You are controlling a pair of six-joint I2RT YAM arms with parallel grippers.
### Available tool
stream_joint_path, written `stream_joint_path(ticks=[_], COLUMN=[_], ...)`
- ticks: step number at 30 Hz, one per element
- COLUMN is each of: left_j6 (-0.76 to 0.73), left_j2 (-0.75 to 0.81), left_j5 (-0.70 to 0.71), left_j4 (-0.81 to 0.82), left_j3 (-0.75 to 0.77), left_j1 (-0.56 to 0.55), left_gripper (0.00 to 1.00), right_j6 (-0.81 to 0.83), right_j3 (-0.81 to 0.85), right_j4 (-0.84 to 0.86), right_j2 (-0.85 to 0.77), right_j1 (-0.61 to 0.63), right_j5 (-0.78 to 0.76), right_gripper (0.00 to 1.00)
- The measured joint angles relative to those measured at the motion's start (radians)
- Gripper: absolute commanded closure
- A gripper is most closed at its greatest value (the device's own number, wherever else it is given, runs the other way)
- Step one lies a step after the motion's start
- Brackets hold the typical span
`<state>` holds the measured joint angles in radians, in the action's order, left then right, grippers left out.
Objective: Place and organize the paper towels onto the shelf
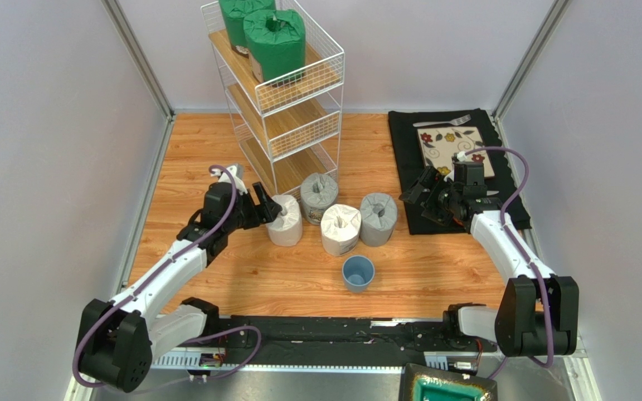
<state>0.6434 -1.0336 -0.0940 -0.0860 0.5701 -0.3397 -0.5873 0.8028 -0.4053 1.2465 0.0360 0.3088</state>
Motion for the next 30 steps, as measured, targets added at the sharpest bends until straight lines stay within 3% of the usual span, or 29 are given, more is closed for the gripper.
stream_joint_path(ticks=[22, 30], left_j6=[-0.026, -0.026], left_j2=[-0.103, -0.135], left_j5=[-0.002, -0.006], left_j4=[0.019, 0.050], left_j3=[0.000, 0.001], left_j1=[0.000, 0.000], left_gripper=[0.27, 0.37], right_j6=[0.000, 0.001], right_j3=[-0.004, -0.004], right_j4=[-0.001, -0.001], right_j2=[0.000, 0.000], right_j1=[0.000, 0.000], right_j5=[-0.001, -0.001], right_gripper=[0.09, 0.09])
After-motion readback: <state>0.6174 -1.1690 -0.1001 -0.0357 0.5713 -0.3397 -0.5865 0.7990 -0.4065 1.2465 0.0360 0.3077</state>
